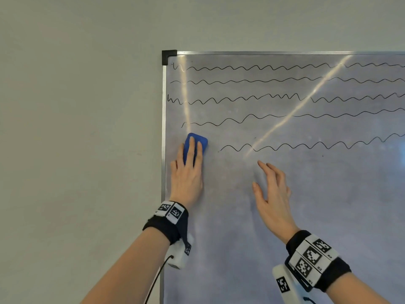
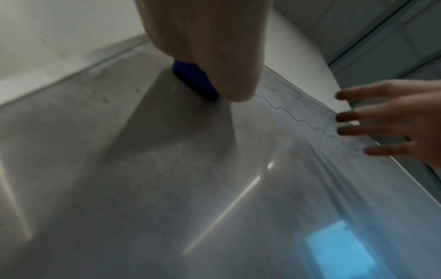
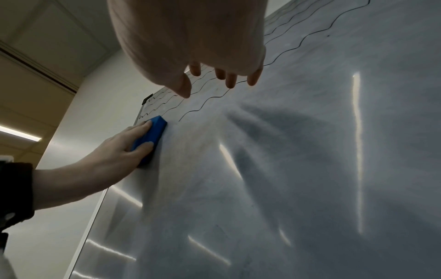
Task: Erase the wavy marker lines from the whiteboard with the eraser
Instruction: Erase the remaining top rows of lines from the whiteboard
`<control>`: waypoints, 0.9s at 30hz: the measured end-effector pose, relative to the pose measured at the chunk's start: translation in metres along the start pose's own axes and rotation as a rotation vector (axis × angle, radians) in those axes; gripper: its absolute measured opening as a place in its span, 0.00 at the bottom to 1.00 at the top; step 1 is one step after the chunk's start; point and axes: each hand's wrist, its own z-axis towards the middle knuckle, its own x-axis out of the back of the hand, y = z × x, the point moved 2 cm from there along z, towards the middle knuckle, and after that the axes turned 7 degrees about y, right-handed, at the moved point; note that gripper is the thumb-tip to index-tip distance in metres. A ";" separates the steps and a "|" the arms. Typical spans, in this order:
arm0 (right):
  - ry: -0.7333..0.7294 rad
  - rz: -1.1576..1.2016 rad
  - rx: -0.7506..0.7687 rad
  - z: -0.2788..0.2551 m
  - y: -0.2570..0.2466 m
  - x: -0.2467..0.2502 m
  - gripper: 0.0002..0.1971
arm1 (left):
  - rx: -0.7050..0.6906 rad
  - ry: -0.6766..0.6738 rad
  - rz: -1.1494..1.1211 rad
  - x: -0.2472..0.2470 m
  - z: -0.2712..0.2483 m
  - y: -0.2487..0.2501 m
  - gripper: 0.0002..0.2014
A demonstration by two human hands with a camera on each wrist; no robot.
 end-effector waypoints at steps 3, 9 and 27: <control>0.007 -0.013 -0.007 -0.001 -0.001 0.002 0.26 | -0.168 -0.032 -0.005 -0.004 -0.011 0.024 0.38; 0.022 0.005 0.006 0.008 -0.004 0.007 0.26 | -0.229 -0.021 0.055 -0.001 -0.001 0.008 0.39; -0.026 0.024 -0.004 0.016 0.043 0.035 0.26 | -0.325 -0.051 0.003 -0.015 0.002 0.076 0.37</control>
